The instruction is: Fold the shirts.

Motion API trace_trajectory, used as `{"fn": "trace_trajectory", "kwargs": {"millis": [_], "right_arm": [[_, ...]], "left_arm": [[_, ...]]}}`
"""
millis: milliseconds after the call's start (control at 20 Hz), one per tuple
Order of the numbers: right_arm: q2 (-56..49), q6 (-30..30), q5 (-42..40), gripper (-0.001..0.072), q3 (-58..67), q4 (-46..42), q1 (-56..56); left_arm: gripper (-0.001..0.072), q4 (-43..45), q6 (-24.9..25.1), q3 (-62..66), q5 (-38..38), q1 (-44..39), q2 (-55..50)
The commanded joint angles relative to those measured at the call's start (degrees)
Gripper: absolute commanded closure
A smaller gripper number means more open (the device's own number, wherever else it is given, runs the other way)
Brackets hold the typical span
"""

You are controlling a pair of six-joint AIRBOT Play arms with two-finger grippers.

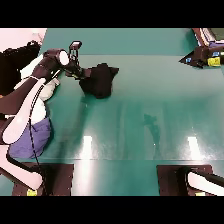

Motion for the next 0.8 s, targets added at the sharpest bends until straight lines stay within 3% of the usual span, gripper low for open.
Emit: {"fn": "trace_trajectory", "kwargs": {"millis": [0,200,400,550,750], "right_arm": [[0.13,0.02,0.00,0.0699,0.50,0.02,-0.09],[2.29,0.02,-0.39,0.0699,7.02,0.00,-0.09],[5.97,0.02,-1.16,0.0699,16.22,-0.17,-0.09],[8.31,0.02,-1.75,0.0699,20.26,-0.17,-0.09],[11.39,0.02,-1.70,0.0699,19.78,-0.11,-0.09]], "left_arm": [[0.0685,-0.55,-0.04,1.25,-3.04,0.17,1.64],[0.0686,-0.52,3.65,10.71,-3.13,0.17,12.48],[0.0685,-9.53,11.96,22.84,-8.09,0.17,25.31],[0.0685,-17.55,18.51,22.99,-10.25,-2.10,31.93],[0.0685,-17.44,19.50,17.40,-13.92,-13.11,31.10]]}}
